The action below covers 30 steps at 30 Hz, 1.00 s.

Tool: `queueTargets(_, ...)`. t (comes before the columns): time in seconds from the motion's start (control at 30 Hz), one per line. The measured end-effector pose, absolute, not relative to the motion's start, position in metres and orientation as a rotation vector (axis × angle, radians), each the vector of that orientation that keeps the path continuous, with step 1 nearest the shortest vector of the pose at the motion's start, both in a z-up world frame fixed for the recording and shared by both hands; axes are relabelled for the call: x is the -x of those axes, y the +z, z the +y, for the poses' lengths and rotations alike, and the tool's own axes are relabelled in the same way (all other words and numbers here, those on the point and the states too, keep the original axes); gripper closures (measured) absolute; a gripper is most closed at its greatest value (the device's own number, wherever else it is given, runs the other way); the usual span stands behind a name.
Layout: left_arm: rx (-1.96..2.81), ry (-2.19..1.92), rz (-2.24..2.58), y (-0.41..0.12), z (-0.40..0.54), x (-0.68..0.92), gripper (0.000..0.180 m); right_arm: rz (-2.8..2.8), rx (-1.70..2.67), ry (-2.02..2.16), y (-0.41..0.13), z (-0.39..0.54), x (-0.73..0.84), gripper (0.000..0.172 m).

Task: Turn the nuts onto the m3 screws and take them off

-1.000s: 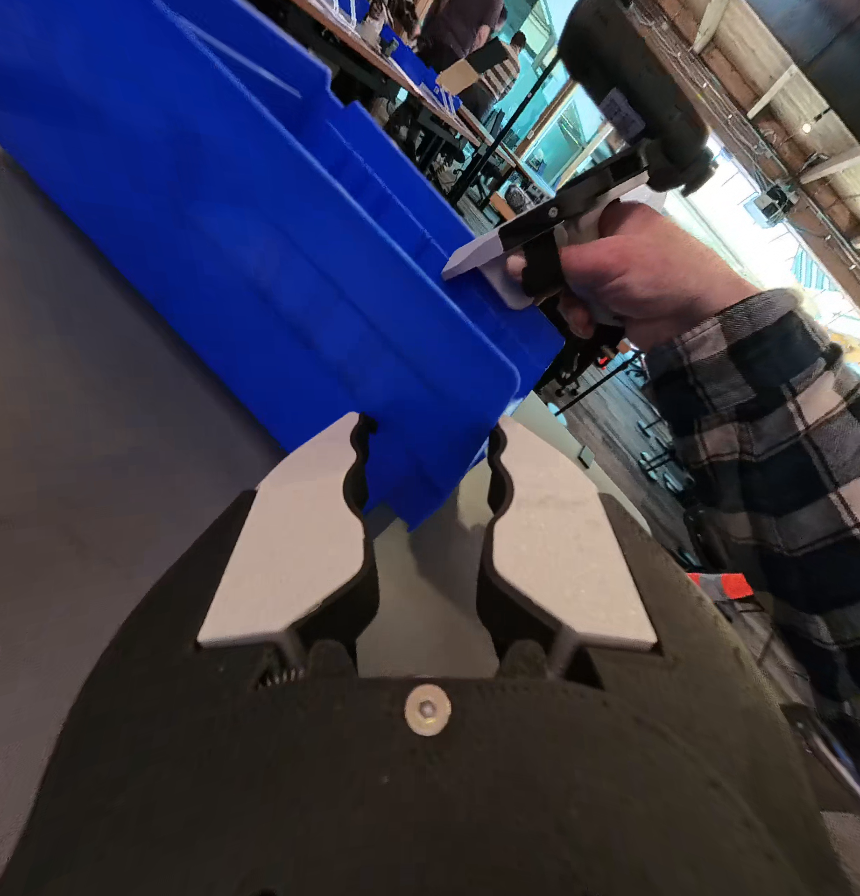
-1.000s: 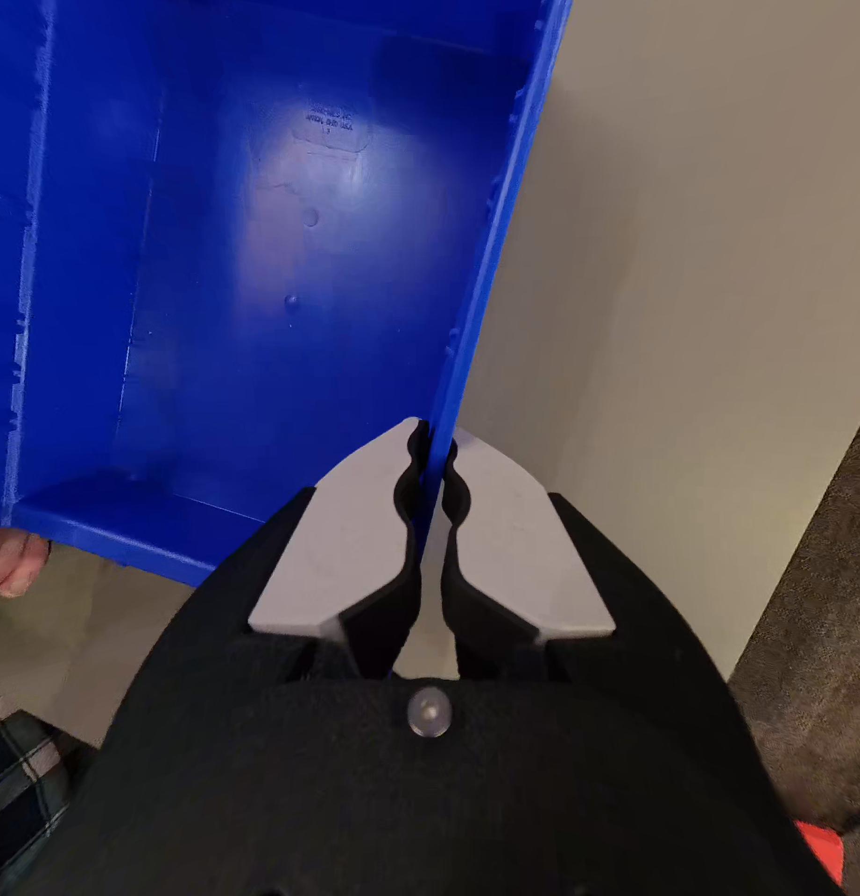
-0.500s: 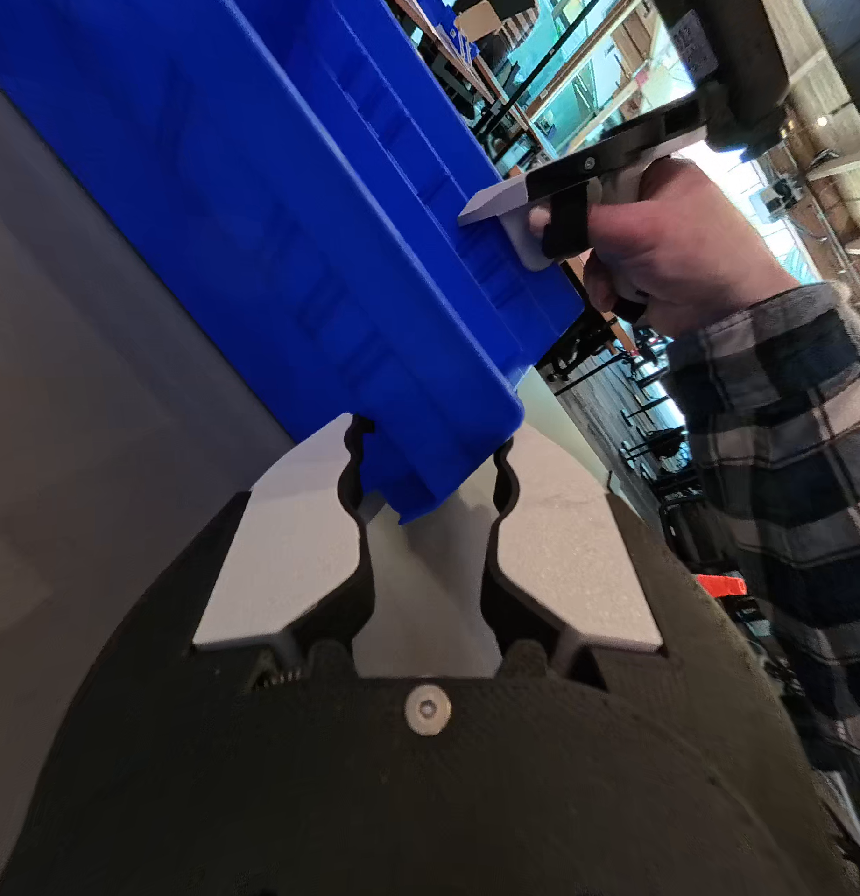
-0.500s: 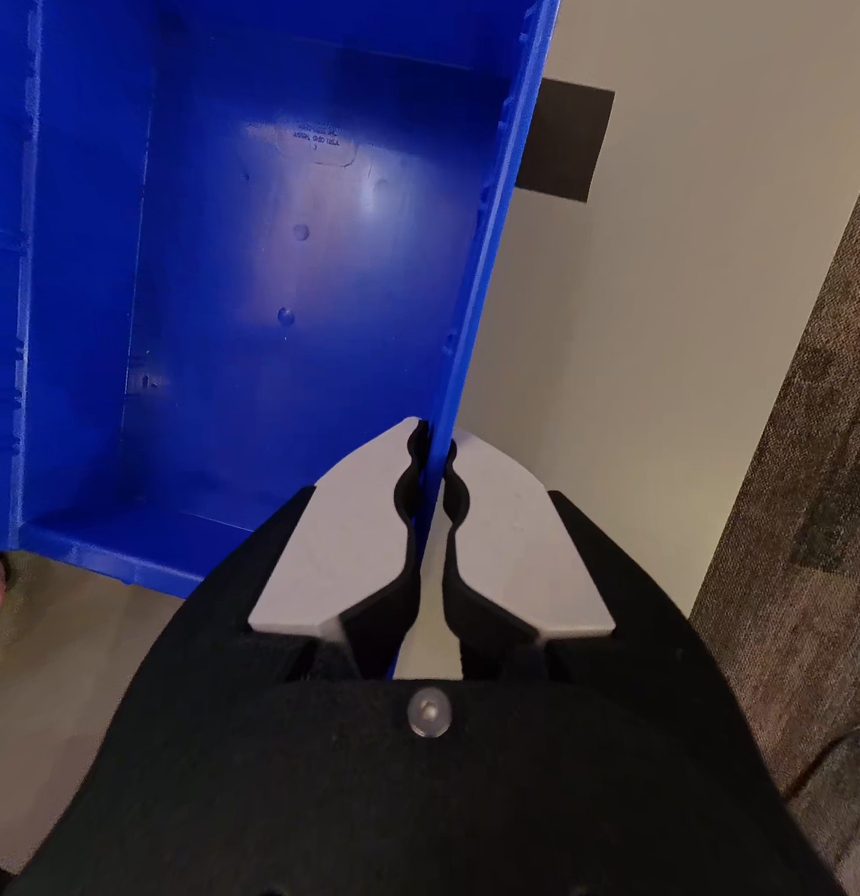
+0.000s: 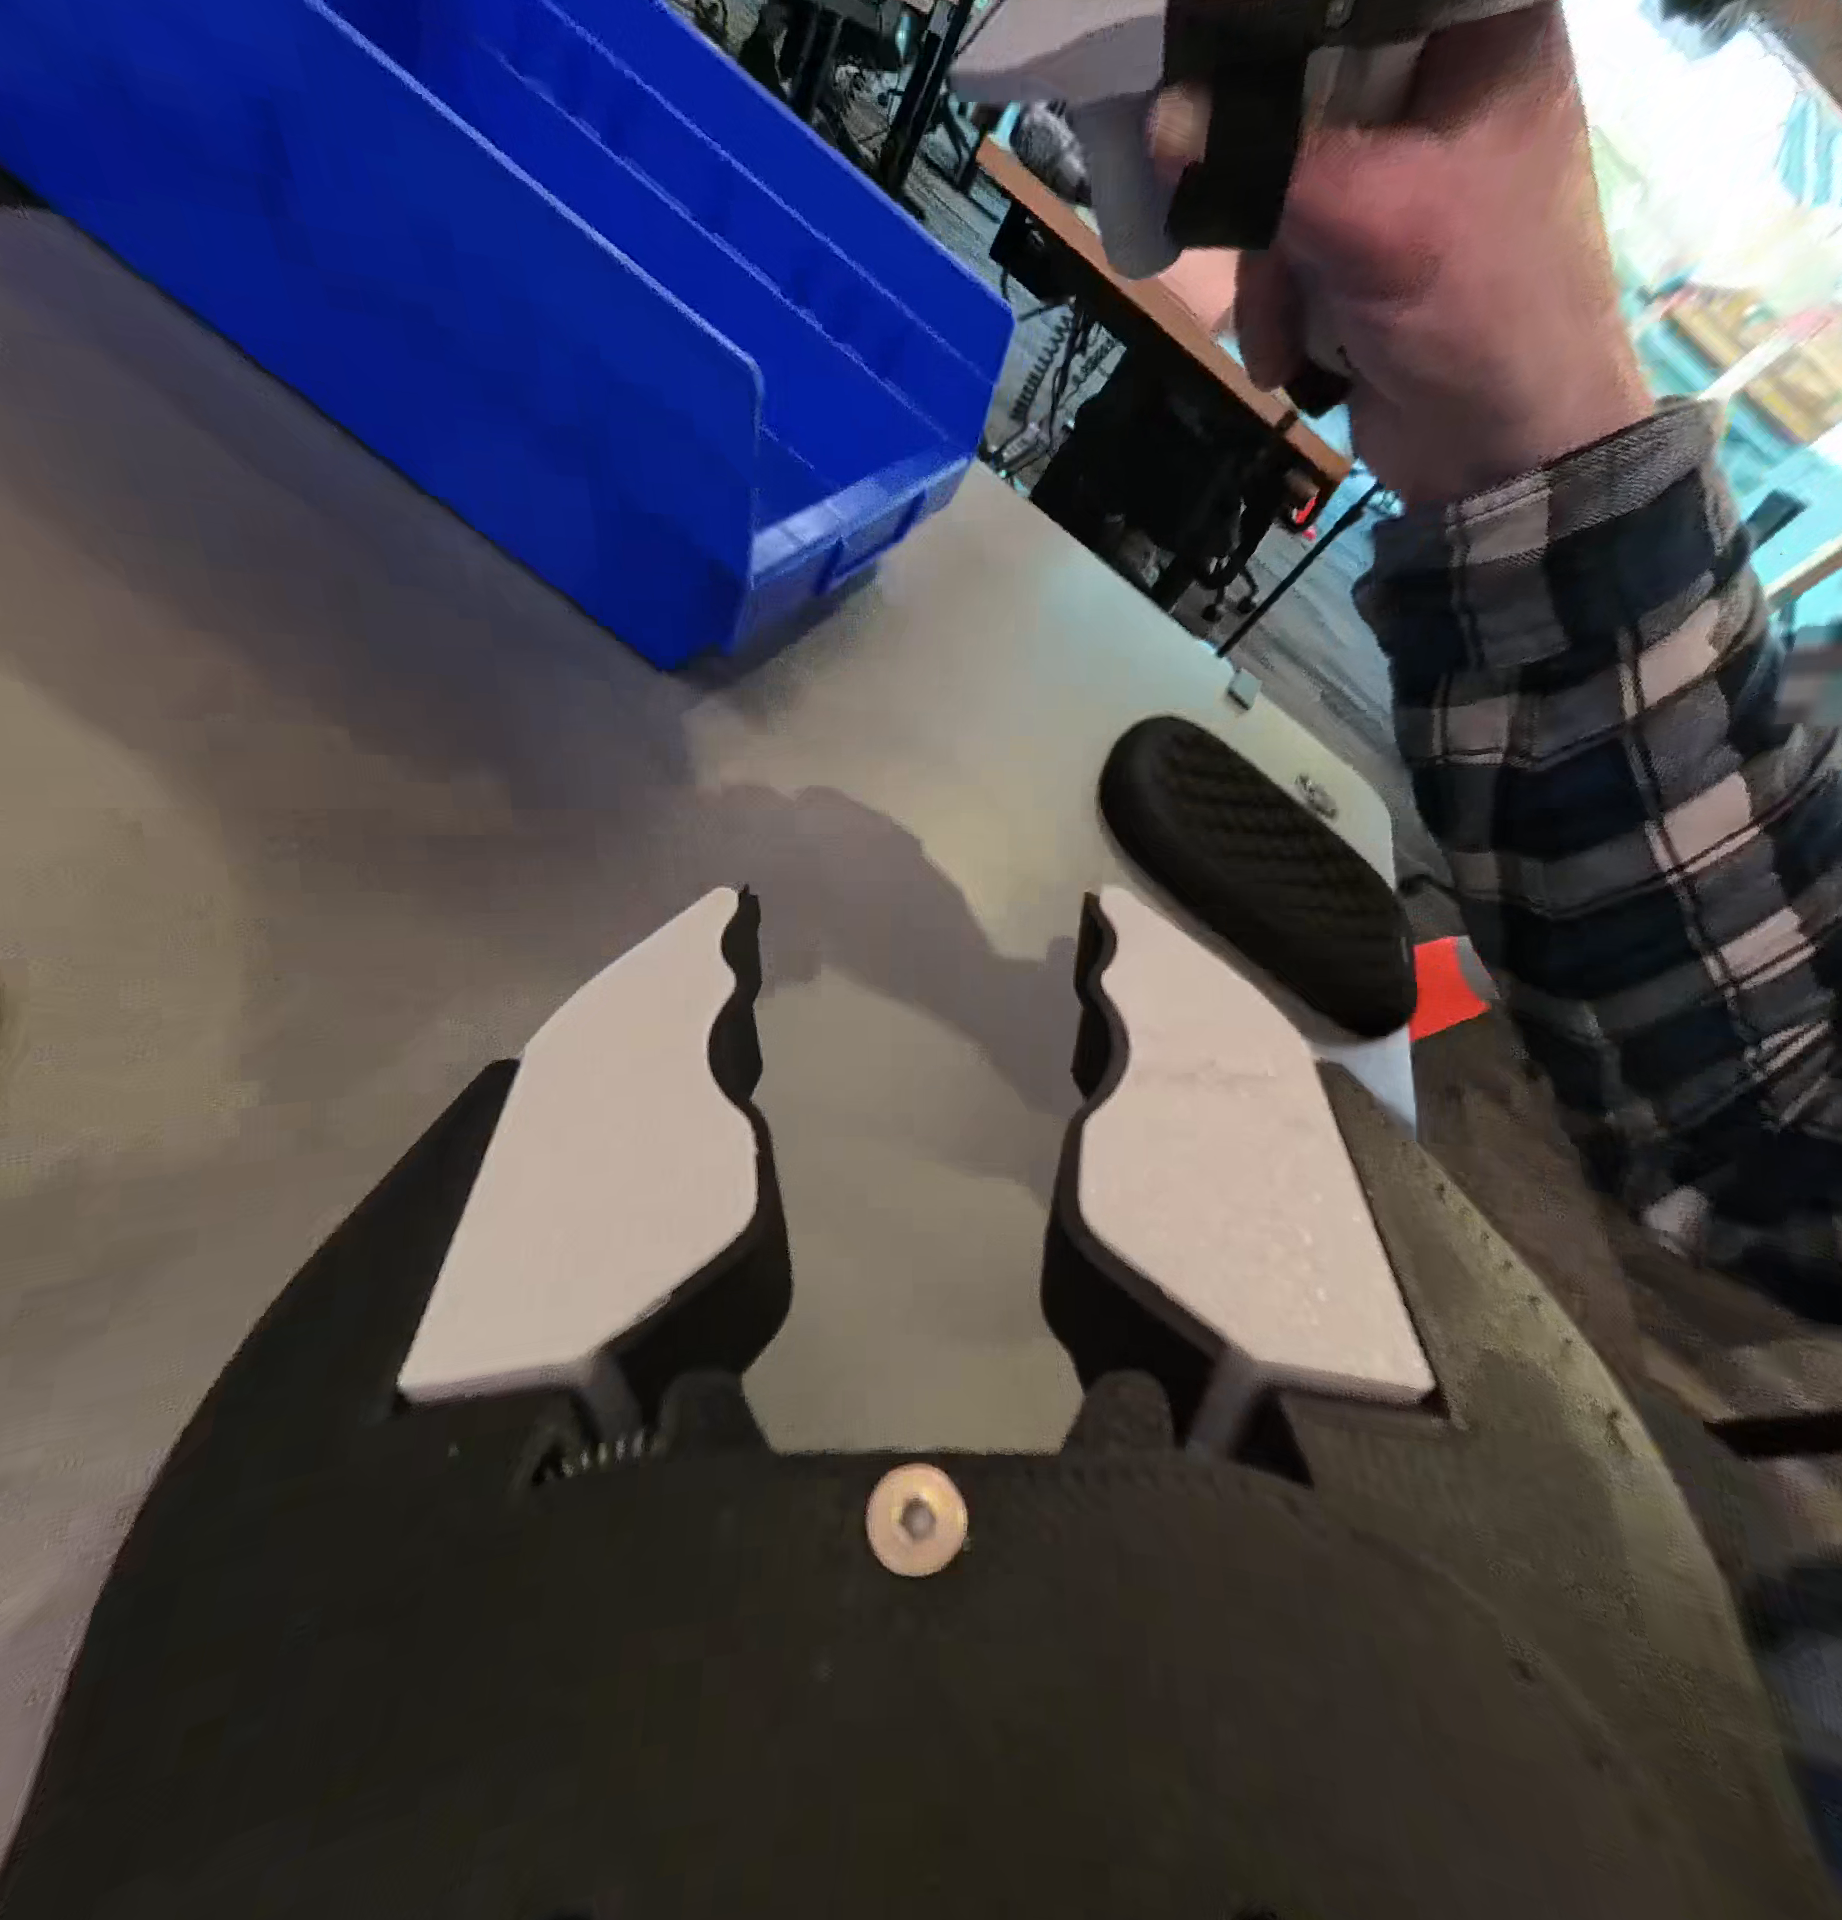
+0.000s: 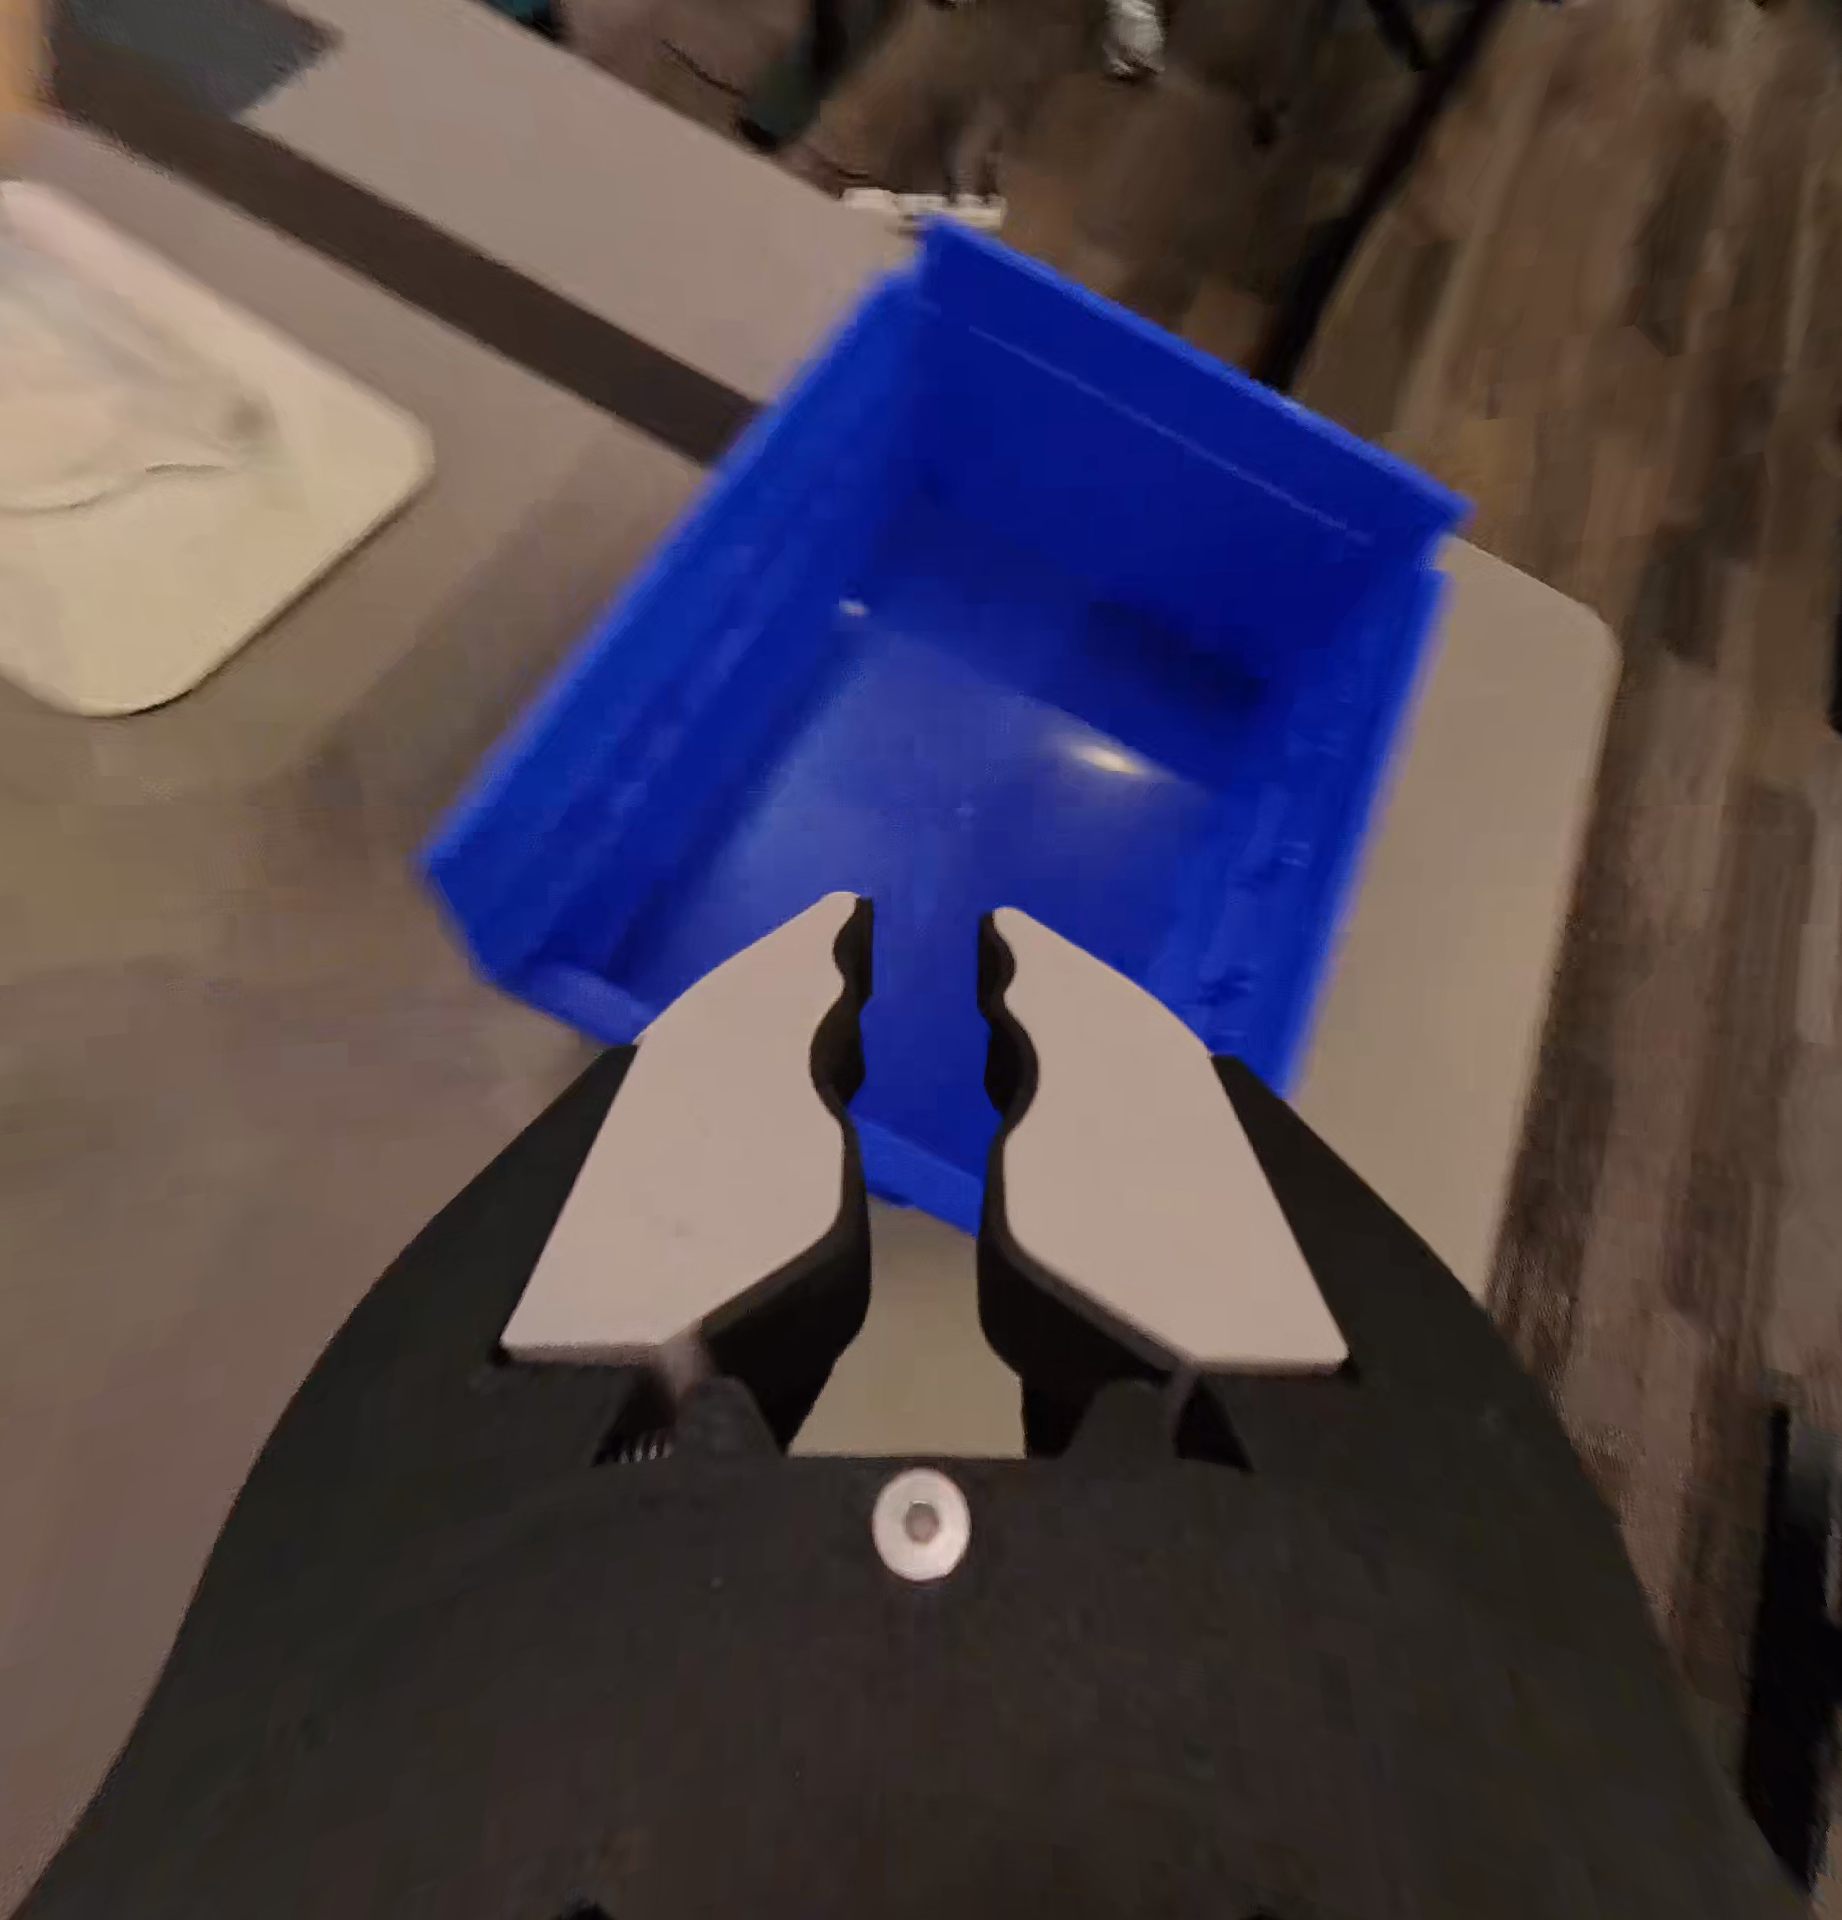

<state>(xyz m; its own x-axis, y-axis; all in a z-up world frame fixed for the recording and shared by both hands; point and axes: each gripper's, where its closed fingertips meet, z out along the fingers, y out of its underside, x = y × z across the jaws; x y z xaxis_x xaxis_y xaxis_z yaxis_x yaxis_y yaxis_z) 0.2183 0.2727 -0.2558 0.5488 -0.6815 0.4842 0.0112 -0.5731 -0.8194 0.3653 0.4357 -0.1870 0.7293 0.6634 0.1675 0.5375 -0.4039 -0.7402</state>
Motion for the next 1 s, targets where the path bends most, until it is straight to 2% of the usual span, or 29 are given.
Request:
queueTargets(0.33, 1.988, -0.623, 0.517, -0.250, 0.215, -0.052, 0.140, -1.269, 1.870, 0.725, -0.238, 0.292, -0.173, 0.171)
queueTargets(0.53, 1.963, -0.180, 0.395, -0.193, 0.229, 0.105, 0.141, -1.302, 1.807, 0.842, -0.271, 0.279, -0.116, 0.171)
queueTargets(0.7, 2.087, 0.098, 0.385, -0.150, 0.290, 0.221, 0.145, -1.354, 1.767, 0.851, -0.291, 0.278, -0.097, 0.171)
queueTargets(0.77, 2.195, 0.120, 0.375, -0.155, 0.324, 0.255, 0.139, -1.385, 1.764, 0.844, -0.297, 0.276, -0.096, 0.171)
queueTargets(0.83, 2.260, -0.005, 0.378, -0.160, 0.355, 0.267, 0.145, -1.399, 1.773, 0.842, -0.305, 0.276, -0.098, 0.172)
queueTargets(1.0, 2.579, 0.041, 0.479, -0.214, 0.410, 0.316, 0.136, -1.375, 1.796, 0.910, -0.306, 0.277, -0.103, 0.172)
